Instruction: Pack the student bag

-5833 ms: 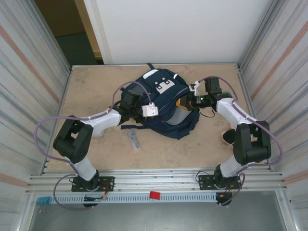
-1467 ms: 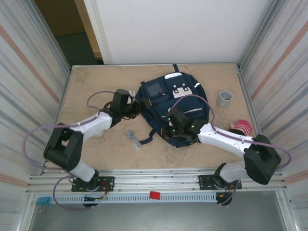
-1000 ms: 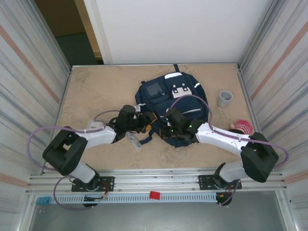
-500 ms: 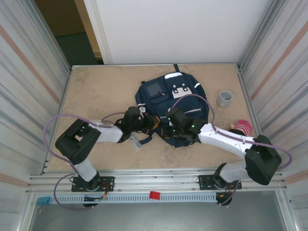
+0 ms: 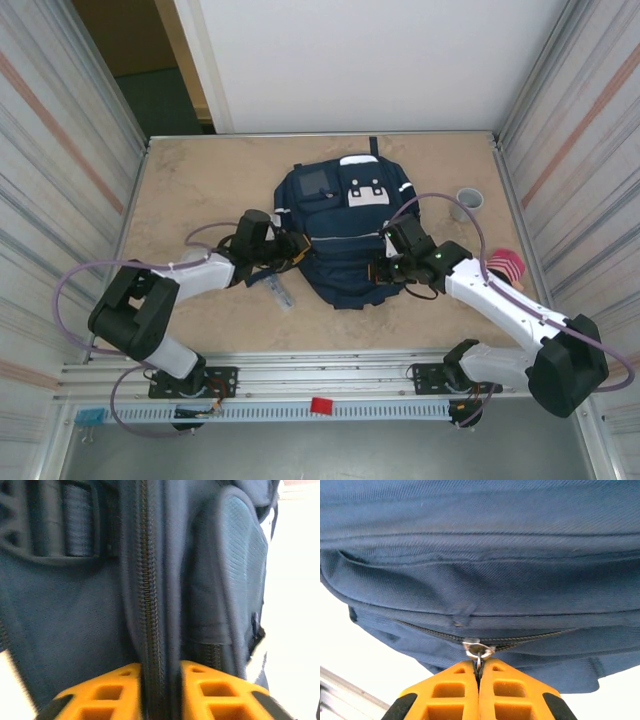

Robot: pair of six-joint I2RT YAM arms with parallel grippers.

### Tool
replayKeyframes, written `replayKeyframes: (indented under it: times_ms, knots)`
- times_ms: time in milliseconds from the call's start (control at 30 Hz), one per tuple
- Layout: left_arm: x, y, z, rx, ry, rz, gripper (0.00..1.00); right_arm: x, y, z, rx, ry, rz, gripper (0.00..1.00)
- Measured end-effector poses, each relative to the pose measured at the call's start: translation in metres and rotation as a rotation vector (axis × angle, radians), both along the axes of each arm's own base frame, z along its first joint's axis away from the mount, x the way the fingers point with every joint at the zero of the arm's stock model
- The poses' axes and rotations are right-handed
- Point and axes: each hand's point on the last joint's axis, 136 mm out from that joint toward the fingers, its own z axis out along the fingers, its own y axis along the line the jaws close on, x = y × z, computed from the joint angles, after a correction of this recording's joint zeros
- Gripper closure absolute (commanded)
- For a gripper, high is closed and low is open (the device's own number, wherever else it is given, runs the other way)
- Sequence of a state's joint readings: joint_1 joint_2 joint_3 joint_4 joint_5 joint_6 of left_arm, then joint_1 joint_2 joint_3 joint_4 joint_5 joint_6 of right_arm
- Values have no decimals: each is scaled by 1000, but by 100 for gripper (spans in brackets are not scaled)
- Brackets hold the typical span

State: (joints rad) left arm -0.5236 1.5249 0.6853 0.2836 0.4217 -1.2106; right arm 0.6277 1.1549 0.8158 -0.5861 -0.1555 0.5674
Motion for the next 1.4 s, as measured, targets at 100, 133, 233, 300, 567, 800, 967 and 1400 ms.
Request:
replayKeyframes:
  times_ms: [100, 133, 233, 300, 567, 800, 967, 1400]
  knots:
    - [-6, 1, 3, 4, 12, 17, 41, -4, 9, -1, 21, -3, 29, 100]
    - [-12, -2, 6, 2, 12, 15, 39, -5, 12, -1, 26, -6, 42, 100]
    - [-33, -16, 15, -14, 7, -12, 39, -8, 21, -1, 33, -12, 72, 100]
    - [-45, -24, 19, -25, 7, -27, 40, -10, 26, -2, 34, -10, 84, 100]
    - [-46, -32, 18, -43, 11, -15, 81, -10, 30, -3, 38, -15, 94, 100]
    - [-29, -14, 11, 2, 20, -46, 100, -4, 20, 3, 45, -28, 62, 100]
    - [0, 13, 30, 84, -40, -77, 100, -6, 18, 13, 47, -68, 61, 100]
    - [3, 46, 74, 282, -362, -214, 38, -9, 41, 11, 120, -31, 108, 100]
